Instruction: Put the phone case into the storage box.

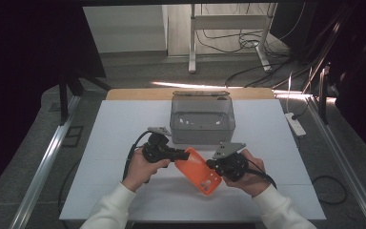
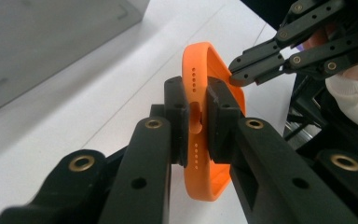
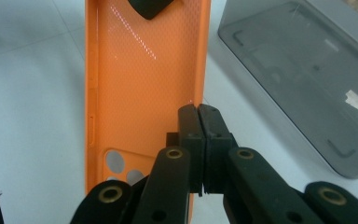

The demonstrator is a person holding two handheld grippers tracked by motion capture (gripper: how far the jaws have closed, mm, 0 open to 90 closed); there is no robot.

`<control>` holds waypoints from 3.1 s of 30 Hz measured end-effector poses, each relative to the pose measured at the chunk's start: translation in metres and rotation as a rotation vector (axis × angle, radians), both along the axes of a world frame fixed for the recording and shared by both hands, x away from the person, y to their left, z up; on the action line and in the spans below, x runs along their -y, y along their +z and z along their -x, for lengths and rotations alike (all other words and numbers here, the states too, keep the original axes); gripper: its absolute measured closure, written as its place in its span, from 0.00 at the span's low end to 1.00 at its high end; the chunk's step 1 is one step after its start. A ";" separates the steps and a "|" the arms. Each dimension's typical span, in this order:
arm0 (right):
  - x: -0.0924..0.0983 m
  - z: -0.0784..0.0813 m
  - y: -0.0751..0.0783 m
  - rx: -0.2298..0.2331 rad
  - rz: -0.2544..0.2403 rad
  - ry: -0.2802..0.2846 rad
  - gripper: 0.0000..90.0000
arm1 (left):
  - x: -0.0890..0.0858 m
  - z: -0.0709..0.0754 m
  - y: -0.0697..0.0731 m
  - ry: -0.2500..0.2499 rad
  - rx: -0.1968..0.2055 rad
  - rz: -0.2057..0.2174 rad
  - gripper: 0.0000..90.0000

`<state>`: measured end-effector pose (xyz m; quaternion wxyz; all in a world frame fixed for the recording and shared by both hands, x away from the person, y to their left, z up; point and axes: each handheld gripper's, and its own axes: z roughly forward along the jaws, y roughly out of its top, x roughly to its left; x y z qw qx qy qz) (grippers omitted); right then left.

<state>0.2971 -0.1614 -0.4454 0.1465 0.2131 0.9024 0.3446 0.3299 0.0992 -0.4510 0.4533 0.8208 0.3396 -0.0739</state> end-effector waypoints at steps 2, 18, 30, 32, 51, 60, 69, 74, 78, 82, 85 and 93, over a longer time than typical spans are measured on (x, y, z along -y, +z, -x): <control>0.001 0.000 0.000 0.007 -0.015 -0.002 0.98 | -0.001 0.002 0.002 0.015 0.016 0.008 0.90; 0.035 -0.009 -0.008 -0.051 -0.370 -0.095 0.33 | -0.031 0.010 0.016 0.137 0.106 0.078 0.90; 0.081 -0.012 -0.046 -0.249 -0.541 -0.226 0.21 | -0.039 0.012 0.018 0.168 0.129 0.095 0.90; 0.081 -0.011 -0.046 -0.245 -0.526 -0.232 0.17 | -0.038 0.013 0.019 0.167 0.139 0.096 0.90; 0.067 -0.006 -0.053 -0.284 -0.638 -0.160 0.24 | -0.030 0.017 0.021 0.166 0.184 0.115 0.90; 0.048 -0.008 -0.057 -0.319 -0.650 -0.129 0.35 | -0.028 0.021 0.023 0.168 0.219 0.137 0.90; 0.044 -0.011 -0.056 -0.305 -0.659 -0.133 0.49 | -0.024 0.021 0.019 0.151 0.225 0.147 0.90; 0.045 -0.012 -0.057 -0.304 -0.655 -0.136 0.66 | -0.021 0.022 0.018 0.146 0.229 0.150 0.90; 0.047 -0.013 -0.057 -0.307 -0.650 -0.141 0.77 | -0.021 0.022 0.018 0.137 0.231 0.143 0.90; 0.052 -0.014 -0.054 -0.286 -0.644 -0.144 0.83 | -0.021 0.023 0.015 0.101 0.231 0.131 0.89; 0.060 -0.016 -0.048 -0.283 -0.678 -0.138 0.87 | -0.021 0.025 0.014 0.081 0.247 0.106 0.89; 0.068 -0.019 -0.041 -0.261 -0.692 -0.124 0.88 | -0.018 0.025 0.010 0.055 0.240 0.087 0.89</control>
